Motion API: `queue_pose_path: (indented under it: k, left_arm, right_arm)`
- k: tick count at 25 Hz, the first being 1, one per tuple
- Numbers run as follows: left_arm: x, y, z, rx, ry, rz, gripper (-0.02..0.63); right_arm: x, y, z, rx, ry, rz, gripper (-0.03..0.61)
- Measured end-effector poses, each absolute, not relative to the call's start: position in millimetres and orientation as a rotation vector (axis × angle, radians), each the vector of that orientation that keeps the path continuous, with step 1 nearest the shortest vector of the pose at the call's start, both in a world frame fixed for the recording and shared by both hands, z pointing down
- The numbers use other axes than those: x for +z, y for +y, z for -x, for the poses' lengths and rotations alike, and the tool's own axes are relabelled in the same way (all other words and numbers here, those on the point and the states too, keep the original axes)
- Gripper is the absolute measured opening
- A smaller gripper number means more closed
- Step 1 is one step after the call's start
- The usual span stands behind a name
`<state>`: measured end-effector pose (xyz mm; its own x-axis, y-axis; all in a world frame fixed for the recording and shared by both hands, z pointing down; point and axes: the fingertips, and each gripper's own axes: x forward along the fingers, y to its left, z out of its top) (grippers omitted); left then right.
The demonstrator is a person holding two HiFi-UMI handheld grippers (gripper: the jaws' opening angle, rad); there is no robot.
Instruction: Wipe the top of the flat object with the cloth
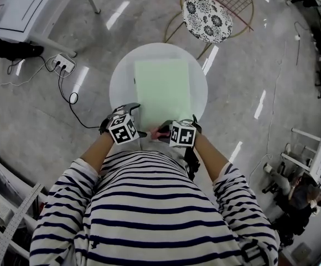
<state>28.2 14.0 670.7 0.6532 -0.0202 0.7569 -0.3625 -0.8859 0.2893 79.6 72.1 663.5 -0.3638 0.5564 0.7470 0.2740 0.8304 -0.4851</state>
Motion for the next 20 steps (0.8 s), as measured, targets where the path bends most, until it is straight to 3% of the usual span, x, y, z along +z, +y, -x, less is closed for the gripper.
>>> queue_pose_path:
  k: [4, 10, 20]
  left_arm:
    - [671.6, 12.6, -27.2, 1.143, -0.312, -2.465, 0.532]
    - [672.9, 15.8, -33.0, 1.127, -0.303, -2.465, 0.531]
    - [679.0, 20.3, -35.4, 1.162, -0.276, -2.456, 0.531]
  right_arm:
    - [653.4, 48.1, -92.1, 0.421, -1.961, 0.588, 0.054]
    - [636.8, -61.5, -72.5, 0.517, -2.181, 0.185, 0.054]
    - [634.0, -216.8, -48.5, 0.197, -2.235, -0.386, 0.054]
